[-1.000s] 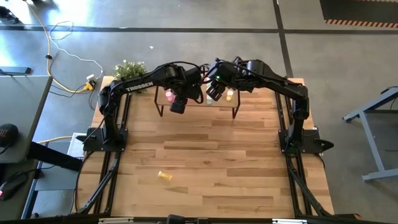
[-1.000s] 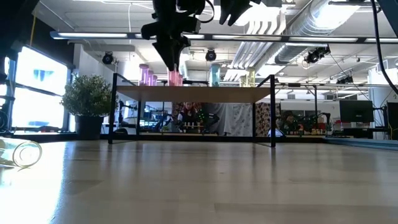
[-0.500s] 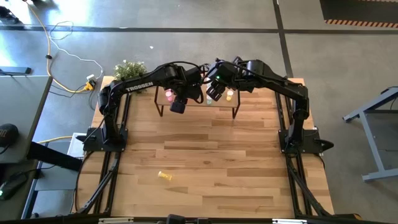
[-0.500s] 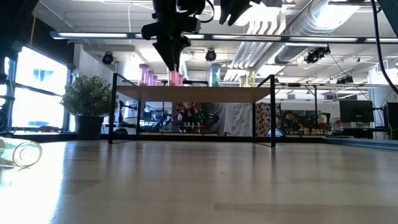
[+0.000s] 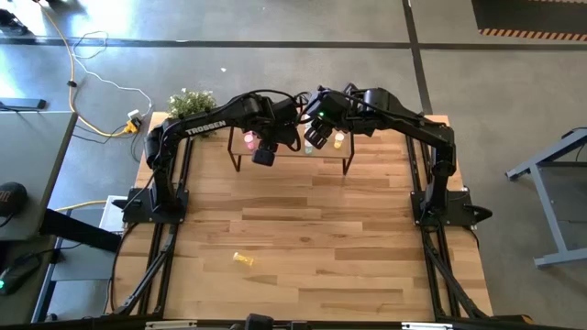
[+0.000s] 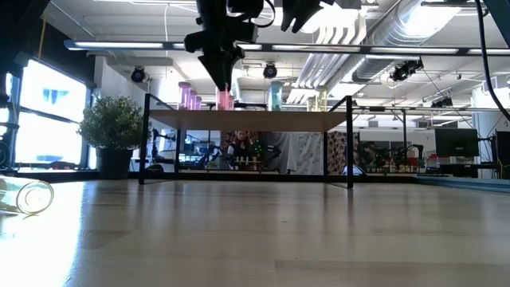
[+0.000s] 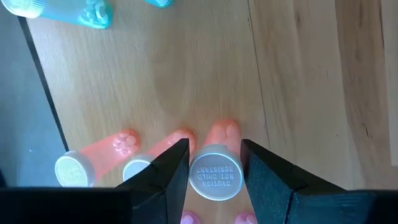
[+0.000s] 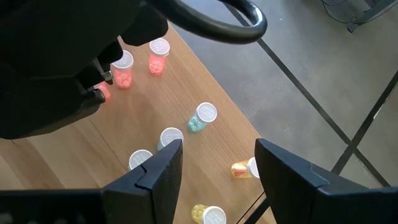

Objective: Pick and place medicine bottles onto shelf by color
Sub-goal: Put the orange pill bottle on the shelf aligned with the other orange pill bottles

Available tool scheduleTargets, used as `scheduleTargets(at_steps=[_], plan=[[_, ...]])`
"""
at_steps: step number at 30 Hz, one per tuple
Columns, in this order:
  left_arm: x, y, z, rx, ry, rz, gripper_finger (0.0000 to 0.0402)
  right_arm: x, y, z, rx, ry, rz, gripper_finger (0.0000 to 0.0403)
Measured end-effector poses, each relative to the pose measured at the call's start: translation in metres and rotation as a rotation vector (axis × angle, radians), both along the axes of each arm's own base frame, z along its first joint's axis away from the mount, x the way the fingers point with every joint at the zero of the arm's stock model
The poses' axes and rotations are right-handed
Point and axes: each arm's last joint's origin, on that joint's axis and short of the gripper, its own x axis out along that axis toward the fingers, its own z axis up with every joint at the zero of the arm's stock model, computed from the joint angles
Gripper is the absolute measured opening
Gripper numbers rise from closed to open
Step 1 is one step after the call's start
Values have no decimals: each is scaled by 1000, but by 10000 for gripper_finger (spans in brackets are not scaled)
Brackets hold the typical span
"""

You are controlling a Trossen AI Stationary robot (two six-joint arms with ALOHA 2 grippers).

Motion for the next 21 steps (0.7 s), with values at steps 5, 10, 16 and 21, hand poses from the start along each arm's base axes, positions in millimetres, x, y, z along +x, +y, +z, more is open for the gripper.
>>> scheduleTargets(at_steps=[5,10,16,21], plan=[[0,0,0,0,0,0,136,0,0,0,0,0,0,193],[0,0,0,-1,0,0,136,0,0,0,0,0,0,193],[0,-1,0,-23,-13,3,136,0,0,0,0,0,0,193],[0,-2,0,-50,-24,2,136,0,0,0,-4,6,8,193]])
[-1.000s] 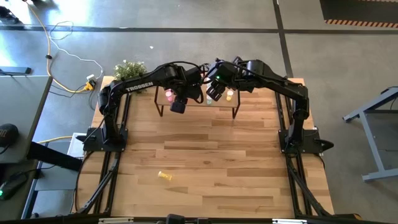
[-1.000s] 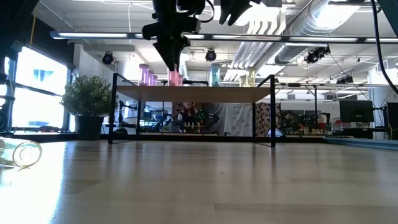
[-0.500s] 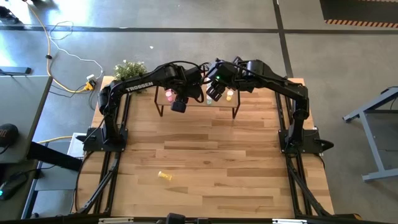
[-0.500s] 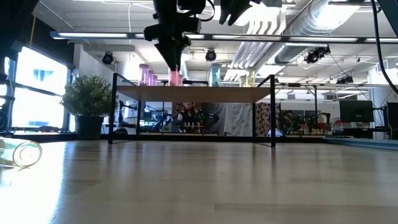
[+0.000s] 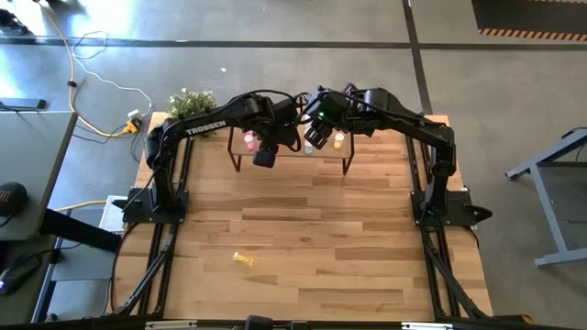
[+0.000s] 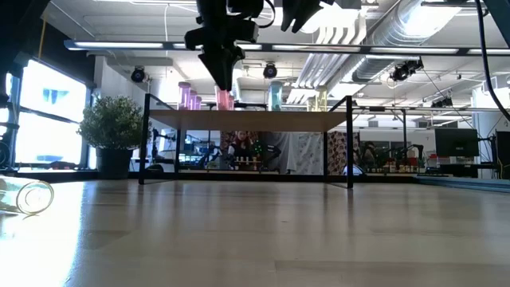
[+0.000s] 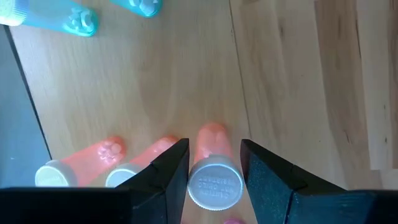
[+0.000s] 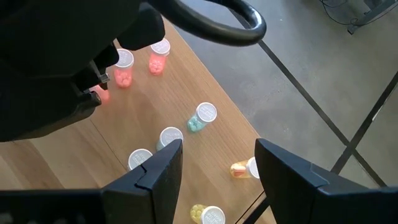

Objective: Pick and place medicine bottles onto shelf by color
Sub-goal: Put the orange pill bottle on the shelf aligned with the other orange pill bottles, then put the yellow pill bottle on the shelf aligned with the other yellow pill bottles

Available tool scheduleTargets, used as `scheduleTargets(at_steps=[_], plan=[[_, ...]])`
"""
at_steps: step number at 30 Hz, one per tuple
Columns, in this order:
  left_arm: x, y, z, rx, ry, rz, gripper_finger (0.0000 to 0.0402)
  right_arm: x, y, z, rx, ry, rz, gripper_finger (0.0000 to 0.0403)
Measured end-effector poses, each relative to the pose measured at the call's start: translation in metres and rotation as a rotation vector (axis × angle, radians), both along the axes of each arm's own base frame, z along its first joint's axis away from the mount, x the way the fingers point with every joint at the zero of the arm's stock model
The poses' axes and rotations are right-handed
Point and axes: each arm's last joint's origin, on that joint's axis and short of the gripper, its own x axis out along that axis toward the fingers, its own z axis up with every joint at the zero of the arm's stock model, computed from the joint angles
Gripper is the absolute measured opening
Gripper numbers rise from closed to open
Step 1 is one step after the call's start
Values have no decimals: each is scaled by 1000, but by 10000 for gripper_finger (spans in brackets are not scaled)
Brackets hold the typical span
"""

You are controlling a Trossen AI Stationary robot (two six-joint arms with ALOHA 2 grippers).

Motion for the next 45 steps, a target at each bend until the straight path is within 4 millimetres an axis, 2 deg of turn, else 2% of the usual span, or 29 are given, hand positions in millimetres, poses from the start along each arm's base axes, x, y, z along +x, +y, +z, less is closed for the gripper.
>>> scheduleTargets(at_steps=[9,17,26,40,45], plan=[[0,1,1,5,-4,0,136,0,0,0,1,3,0,193],[1,1,12,25,-47,2,136,-1,0,0,1,8,0,193],[2,1,14,29,-57,2,136,-2,0,-1,5,21,-2,193],[-6,0,68,61,-241,108,136,-2,0,-1,5,20,-2,193],[-19,-8,81,-73,-315,149,136,-2,4,-2,9,37,6,193]])
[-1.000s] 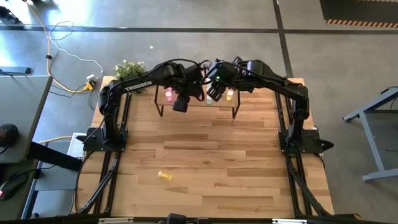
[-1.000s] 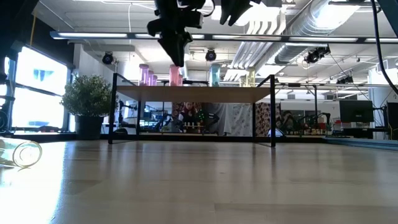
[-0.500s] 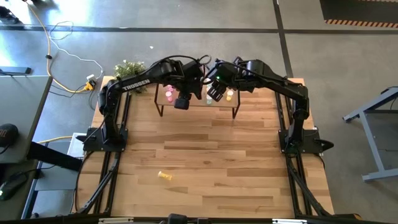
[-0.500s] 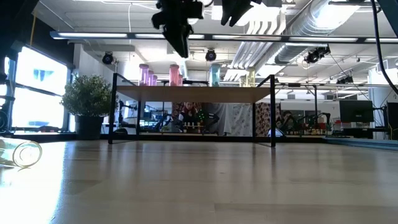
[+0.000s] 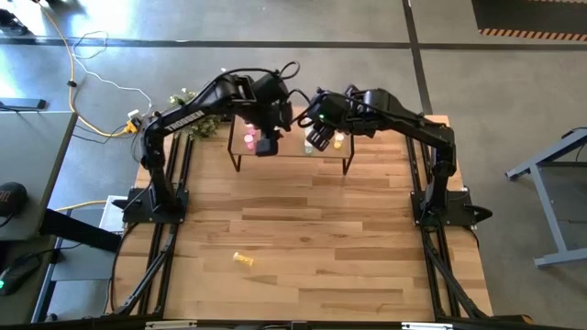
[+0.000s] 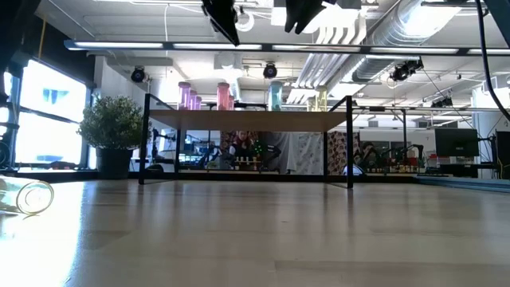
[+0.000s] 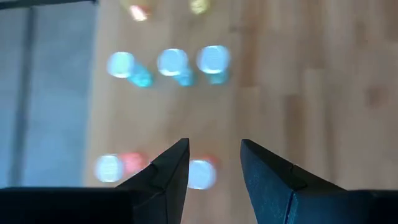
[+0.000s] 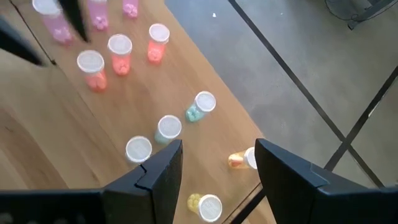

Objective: Pick and place medicine bottles onto shelf by color
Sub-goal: Put the yellow pill bottle on the shelf aligned with the other yellow pill bottles

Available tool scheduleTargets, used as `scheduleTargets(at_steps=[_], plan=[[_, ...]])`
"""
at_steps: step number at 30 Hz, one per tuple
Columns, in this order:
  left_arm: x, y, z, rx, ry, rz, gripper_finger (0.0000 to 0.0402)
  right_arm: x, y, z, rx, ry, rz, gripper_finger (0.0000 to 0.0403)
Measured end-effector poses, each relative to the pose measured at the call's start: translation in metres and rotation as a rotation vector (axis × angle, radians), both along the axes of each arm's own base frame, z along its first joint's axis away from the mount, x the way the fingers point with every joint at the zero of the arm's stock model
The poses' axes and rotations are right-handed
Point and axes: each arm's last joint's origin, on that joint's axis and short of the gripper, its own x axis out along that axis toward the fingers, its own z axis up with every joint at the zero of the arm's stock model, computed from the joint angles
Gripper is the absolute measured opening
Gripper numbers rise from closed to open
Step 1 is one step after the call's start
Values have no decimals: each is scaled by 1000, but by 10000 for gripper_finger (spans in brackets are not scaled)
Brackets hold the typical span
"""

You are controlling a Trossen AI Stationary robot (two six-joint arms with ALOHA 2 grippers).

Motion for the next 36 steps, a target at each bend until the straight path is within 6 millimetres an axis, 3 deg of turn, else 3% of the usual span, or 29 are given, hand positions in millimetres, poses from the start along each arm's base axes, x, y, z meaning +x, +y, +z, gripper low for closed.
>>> scheduleTargets(at_steps=[6,13,30,36], plan=[[-18,-20,12,-101,-96,-27,136,-1,6,-2,28,20,12,193],[-35,-52,8,-121,-213,-52,136,1,14,-3,151,-16,61,193],[-83,-134,-31,-264,-480,-103,136,7,55,-5,442,-93,163,193],[-100,-158,-45,-302,-474,-107,136,8,69,-4,487,-123,132,193]])
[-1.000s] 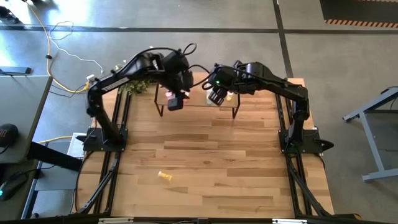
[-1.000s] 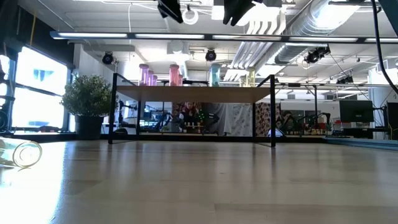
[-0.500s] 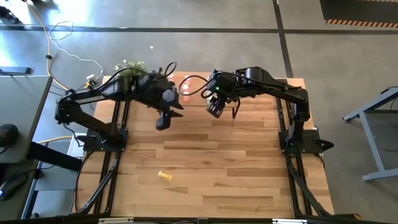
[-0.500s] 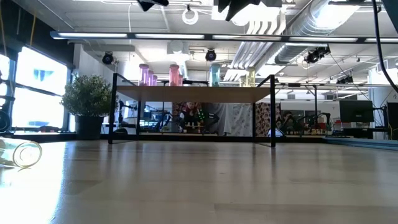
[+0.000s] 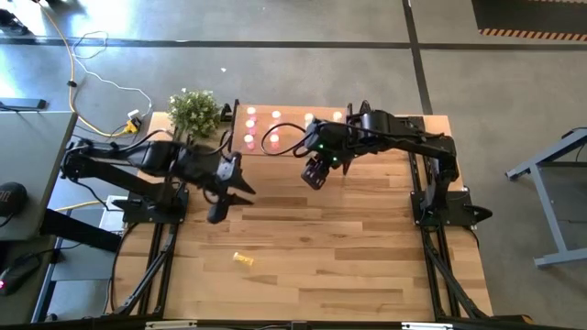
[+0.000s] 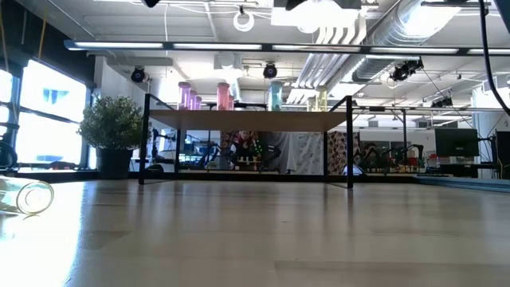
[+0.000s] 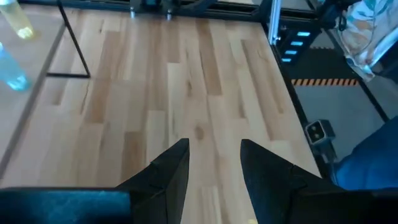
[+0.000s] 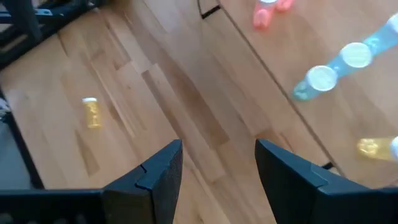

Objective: Pick and place medicine bottles onto shelf by color
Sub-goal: Put the yellow pill bottle on the shelf aligned with the other yellow pill bottles

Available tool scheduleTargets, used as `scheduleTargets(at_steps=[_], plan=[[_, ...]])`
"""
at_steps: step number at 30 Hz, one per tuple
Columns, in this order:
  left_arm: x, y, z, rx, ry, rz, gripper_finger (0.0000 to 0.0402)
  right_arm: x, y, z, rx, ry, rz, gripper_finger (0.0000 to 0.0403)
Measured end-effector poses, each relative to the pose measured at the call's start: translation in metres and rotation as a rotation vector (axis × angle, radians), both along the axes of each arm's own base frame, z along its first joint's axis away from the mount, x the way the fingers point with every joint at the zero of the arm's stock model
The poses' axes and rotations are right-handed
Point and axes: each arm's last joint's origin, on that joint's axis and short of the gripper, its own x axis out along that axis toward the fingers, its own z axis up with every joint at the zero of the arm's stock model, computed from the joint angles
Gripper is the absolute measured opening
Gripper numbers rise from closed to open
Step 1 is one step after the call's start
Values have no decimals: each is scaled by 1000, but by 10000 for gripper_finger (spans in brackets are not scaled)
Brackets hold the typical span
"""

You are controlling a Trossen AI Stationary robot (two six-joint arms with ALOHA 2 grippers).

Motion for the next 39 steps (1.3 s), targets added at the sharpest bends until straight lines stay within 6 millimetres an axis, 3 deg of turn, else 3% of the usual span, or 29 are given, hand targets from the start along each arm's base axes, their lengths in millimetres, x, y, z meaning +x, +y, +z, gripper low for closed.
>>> scheduleTargets(at_steps=[7,15,25,33,39], plan=[[-18,-25,-12,-25,-61,-3,136,7,20,5,25,-93,19,198],[-44,-45,-25,-62,-83,17,136,19,45,11,62,-237,50,238],[-73,-55,-27,-55,-159,42,136,54,78,10,-2,-468,214,238],[-74,-66,-30,-124,-109,-81,136,62,85,-1,-10,-436,177,238],[-66,-72,-37,-203,-47,-36,140,61,84,-3,4,-417,138,238]])
